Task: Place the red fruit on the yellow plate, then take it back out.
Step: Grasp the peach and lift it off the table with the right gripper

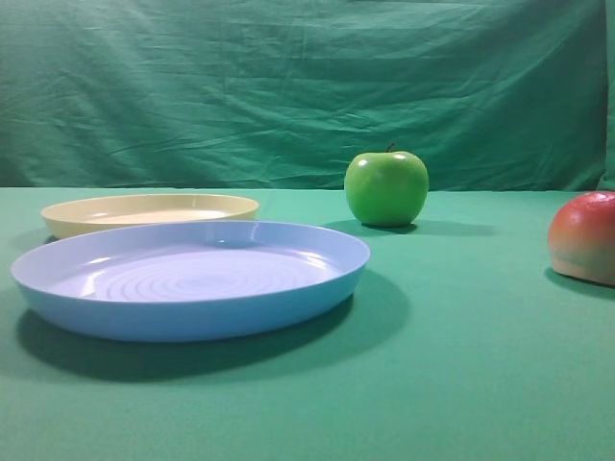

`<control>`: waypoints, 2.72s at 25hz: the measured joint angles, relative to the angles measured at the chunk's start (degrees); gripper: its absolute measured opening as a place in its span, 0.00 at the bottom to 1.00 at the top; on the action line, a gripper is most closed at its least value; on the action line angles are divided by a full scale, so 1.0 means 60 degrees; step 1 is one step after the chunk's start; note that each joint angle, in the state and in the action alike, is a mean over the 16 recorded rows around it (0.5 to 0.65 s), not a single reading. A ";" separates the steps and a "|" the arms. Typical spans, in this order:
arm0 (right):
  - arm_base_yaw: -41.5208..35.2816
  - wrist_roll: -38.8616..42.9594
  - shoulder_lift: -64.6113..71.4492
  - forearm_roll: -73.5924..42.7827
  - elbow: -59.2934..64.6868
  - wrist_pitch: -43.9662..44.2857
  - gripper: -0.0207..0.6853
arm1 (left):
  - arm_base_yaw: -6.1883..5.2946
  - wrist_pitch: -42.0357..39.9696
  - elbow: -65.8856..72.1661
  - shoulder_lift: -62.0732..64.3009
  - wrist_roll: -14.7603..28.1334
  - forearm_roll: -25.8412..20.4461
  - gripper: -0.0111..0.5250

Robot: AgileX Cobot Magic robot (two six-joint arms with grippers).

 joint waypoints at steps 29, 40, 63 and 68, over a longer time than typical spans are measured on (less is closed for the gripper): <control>0.0224 -0.1366 0.9260 0.1590 -0.5290 0.5852 0.03 | 0.0000 0.0000 0.0000 0.0000 0.0000 0.0000 0.02; 0.1622 -0.1755 1.1840 0.0359 -0.6822 0.5229 0.08 | 0.0000 0.0000 0.0000 0.0000 0.0000 0.0000 0.02; 0.2142 -0.2505 1.5326 -0.0287 -0.8466 0.3535 0.94 | 0.0000 0.0000 0.0000 0.0000 0.0000 0.0000 0.02; 0.2142 -0.2517 1.5996 -0.0294 -0.8504 0.3241 0.91 | 0.0000 0.0000 0.0000 0.0000 0.0000 0.0000 0.02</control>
